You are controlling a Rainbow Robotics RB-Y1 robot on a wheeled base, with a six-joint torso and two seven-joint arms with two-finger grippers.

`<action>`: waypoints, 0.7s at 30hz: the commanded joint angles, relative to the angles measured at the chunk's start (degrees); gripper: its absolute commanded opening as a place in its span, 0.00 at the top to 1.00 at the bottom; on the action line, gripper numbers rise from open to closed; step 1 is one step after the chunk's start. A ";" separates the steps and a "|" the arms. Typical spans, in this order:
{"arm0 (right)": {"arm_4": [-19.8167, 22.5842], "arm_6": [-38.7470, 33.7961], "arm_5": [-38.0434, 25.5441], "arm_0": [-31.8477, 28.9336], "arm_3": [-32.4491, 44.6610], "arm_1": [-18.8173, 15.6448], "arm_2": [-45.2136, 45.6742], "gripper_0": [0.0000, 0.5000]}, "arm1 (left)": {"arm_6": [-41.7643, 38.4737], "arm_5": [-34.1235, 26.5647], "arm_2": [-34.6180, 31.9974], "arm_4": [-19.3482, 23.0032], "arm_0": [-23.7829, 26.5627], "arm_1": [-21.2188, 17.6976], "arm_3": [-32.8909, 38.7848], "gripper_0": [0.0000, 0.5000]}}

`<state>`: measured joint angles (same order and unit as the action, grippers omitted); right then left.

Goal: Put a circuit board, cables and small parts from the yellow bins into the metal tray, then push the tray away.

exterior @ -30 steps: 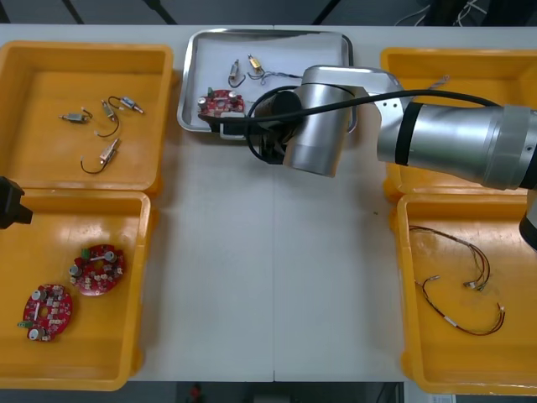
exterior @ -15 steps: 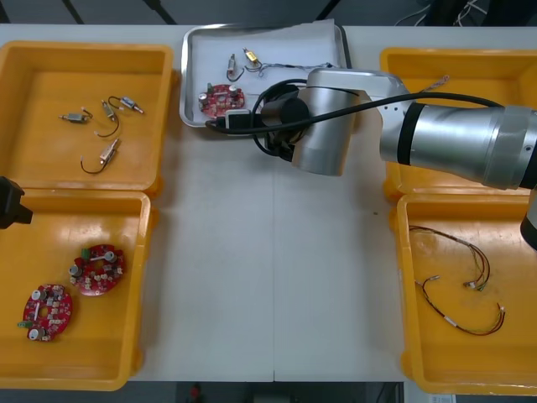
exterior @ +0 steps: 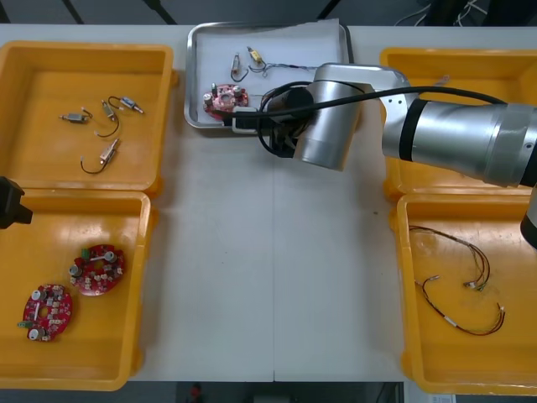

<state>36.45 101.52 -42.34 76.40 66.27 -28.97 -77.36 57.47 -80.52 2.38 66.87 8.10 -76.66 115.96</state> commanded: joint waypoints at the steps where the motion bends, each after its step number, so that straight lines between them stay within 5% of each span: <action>1: 0.64 2.01 -6.00 3.23 2.29 -0.65 2.83 0.00 | 0.98 0.45 0.16 0.46 -0.98 -2.70 -0.04 0.00; 21: 16.46 -0.89 -34.74 -1.78 25.23 -12.52 27.00 0.00 | 0.98 0.45 0.16 0.46 -0.98 -2.70 -0.04 0.00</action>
<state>51.24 102.17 -75.10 76.09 87.79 -37.91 -56.53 57.47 -80.52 2.39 66.88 8.10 -76.67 115.94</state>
